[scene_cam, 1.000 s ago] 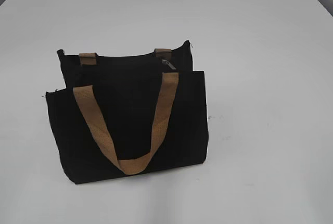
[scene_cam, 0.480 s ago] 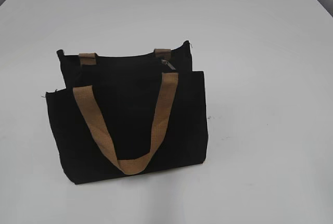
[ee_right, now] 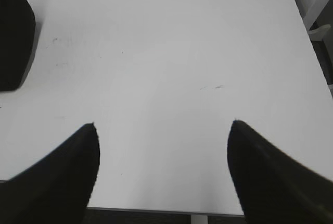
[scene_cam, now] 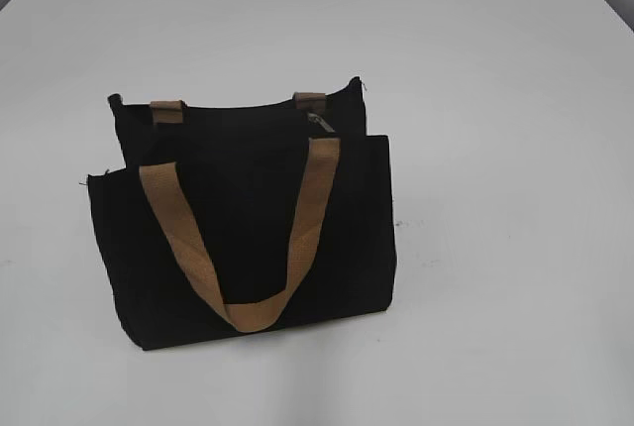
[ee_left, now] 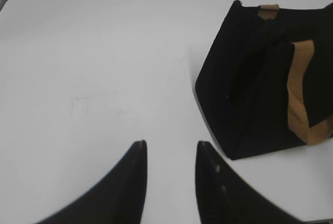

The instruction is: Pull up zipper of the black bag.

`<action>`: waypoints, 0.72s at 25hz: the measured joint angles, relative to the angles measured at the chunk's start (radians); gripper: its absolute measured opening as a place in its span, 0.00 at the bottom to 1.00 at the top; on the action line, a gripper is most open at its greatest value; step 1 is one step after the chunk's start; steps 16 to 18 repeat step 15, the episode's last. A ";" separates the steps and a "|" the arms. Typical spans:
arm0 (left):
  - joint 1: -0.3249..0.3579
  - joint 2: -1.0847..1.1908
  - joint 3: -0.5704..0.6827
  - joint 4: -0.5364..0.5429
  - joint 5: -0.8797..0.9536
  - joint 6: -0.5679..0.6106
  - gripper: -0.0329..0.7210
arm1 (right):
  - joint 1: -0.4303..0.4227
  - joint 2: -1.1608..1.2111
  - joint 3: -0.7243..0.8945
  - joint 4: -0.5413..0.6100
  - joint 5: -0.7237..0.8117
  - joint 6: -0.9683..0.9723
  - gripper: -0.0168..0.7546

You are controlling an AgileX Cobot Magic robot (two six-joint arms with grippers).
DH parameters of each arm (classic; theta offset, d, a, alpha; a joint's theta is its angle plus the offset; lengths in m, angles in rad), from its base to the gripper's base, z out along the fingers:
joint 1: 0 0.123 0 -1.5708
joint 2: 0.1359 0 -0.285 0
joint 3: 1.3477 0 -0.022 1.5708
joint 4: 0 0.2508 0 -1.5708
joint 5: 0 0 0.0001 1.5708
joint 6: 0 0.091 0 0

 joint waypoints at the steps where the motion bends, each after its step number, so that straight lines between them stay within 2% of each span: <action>1: 0.000 0.000 0.000 0.000 0.000 0.000 0.36 | 0.000 0.000 0.000 0.000 0.000 0.000 0.79; 18: 0.000 -0.001 0.000 0.000 0.000 0.000 0.36 | 0.000 0.000 0.000 0.000 0.000 0.000 0.79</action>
